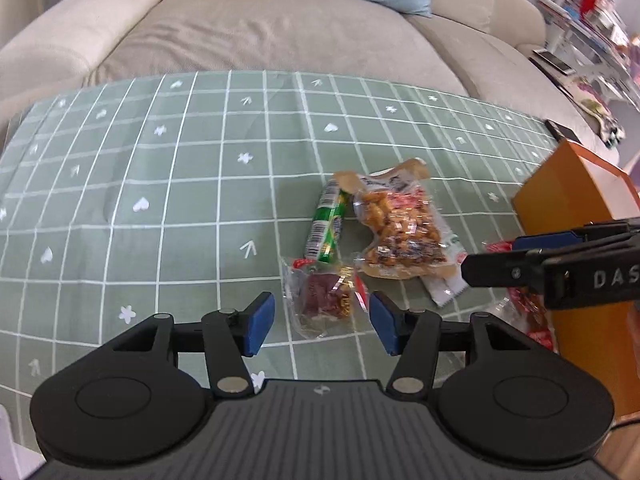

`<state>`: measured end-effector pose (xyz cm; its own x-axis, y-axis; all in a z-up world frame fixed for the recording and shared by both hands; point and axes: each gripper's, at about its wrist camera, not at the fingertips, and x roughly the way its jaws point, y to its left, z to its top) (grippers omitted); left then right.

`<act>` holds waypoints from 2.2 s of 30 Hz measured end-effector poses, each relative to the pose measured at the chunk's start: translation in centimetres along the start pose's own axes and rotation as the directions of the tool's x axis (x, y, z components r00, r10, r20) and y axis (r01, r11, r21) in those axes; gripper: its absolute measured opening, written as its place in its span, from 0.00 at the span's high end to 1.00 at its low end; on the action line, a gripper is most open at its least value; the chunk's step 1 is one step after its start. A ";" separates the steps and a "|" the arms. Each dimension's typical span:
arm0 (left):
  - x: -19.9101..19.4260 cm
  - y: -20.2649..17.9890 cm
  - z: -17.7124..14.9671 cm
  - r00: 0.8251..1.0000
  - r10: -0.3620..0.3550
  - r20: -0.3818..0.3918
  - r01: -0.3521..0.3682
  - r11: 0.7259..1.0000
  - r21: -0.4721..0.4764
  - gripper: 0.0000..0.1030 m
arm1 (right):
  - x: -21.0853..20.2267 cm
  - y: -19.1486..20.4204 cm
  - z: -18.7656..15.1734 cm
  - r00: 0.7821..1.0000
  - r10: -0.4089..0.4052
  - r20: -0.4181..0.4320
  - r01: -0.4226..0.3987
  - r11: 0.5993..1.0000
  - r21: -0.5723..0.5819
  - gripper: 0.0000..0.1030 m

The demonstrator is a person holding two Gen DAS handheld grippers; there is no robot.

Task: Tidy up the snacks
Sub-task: 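Grasp the small red candy packet with the left tool while the right tool grasps the peanut bag, then lift and carry both held packets over the orange box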

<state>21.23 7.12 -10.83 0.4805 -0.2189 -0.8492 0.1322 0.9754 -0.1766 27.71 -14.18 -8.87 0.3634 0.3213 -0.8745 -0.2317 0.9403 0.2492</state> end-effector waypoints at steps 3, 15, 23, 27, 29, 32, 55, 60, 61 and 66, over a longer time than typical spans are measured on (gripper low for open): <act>1.1 0.5 0.0 1.000 -0.009 0.003 0.010 0.999 -0.032 0.34 | 1.2 -0.1 0.7 1.000 0.015 0.001 -0.015 1.000 0.024 0.28; 3.5 0.8 0.5 0.999 -0.051 -0.003 0.050 0.992 -0.118 0.39 | 5.1 0.6 3.2 0.999 -0.034 0.008 0.034 0.999 0.007 0.15; 3.8 1.2 0.8 0.998 -0.063 0.000 0.062 0.987 -0.151 0.38 | 7.5 1.0 4.3 0.995 -0.088 -0.038 0.090 0.995 0.043 0.10; 3.3 1.5 1.1 0.997 -0.073 0.018 0.075 0.982 -0.174 0.36 | 8.2 1.5 4.2 0.993 -0.112 -0.048 0.112 0.994 0.011 0.16; 3.3 1.6 1.3 0.997 -0.073 0.025 0.077 0.981 -0.180 0.36 | 8.7 1.8 4.2 0.993 -0.106 -0.058 0.107 0.994 0.003 0.18; 3.5 1.6 1.4 0.998 -0.057 0.016 0.059 0.982 -0.180 0.43 | 8.5 2.4 4.0 0.993 -0.114 -0.040 0.113 0.993 -0.035 0.32; -1.2 -0.5 -0.4 0.996 0.053 -0.068 -0.063 0.986 -0.157 0.51 | 2.6 2.8 1.9 0.992 -0.112 -0.066 0.108 0.992 -0.065 0.42; -3.1 -2.1 -0.6 0.993 0.082 -0.085 -0.091 0.989 -0.114 0.51 | -0.3 2.2 0.7 0.992 -0.085 -0.094 0.079 0.995 -0.063 0.42; -3.5 -2.5 -0.6 0.993 0.082 -0.084 -0.091 0.990 -0.106 0.51 | -0.9 2.1 0.5 0.992 -0.081 -0.094 0.075 0.995 -0.068 0.42; -5.1 -5.0 -0.4 0.993 0.088 -0.077 -0.093 0.994 -0.056 0.51 | -4.1 1.5 -0.8 0.992 -0.084 -0.097 0.075 0.992 -0.099 0.42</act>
<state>17.74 3.41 -5.79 0.4221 -0.1291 -0.8973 0.0385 0.9915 -0.1245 25.17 -14.14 -5.18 0.2922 0.2285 -0.9287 -0.2923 0.9459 0.1408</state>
